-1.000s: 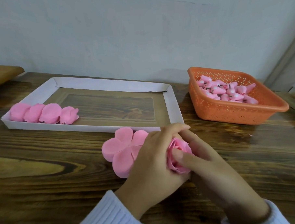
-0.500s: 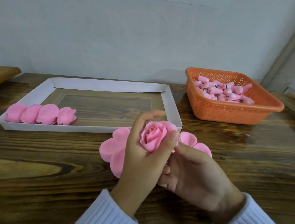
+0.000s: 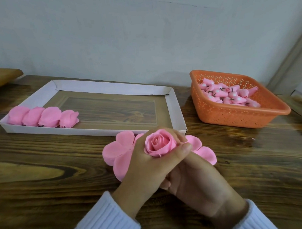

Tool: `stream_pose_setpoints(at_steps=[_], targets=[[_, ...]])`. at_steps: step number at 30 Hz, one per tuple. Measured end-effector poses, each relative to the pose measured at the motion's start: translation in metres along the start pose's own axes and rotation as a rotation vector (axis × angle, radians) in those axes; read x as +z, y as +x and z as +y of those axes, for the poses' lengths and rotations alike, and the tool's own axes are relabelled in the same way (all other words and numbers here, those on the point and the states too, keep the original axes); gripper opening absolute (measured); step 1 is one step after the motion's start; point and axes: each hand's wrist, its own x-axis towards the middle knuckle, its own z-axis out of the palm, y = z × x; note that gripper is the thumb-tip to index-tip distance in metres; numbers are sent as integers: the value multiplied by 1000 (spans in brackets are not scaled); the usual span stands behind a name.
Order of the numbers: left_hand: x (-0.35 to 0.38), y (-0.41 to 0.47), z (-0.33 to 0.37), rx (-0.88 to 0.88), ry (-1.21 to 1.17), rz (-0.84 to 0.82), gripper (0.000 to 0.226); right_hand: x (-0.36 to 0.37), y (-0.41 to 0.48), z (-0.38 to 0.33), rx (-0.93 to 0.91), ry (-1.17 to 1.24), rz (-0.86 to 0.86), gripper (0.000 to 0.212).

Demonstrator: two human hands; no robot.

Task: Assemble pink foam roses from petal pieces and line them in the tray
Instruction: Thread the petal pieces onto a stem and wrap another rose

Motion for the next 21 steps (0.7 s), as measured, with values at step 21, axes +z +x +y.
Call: stream_pose_setpoints(at_steps=[21], targets=[[-5, 2, 0, -17, -47, -72, 17, 0, -2, 1, -63, -88, 86, 54]])
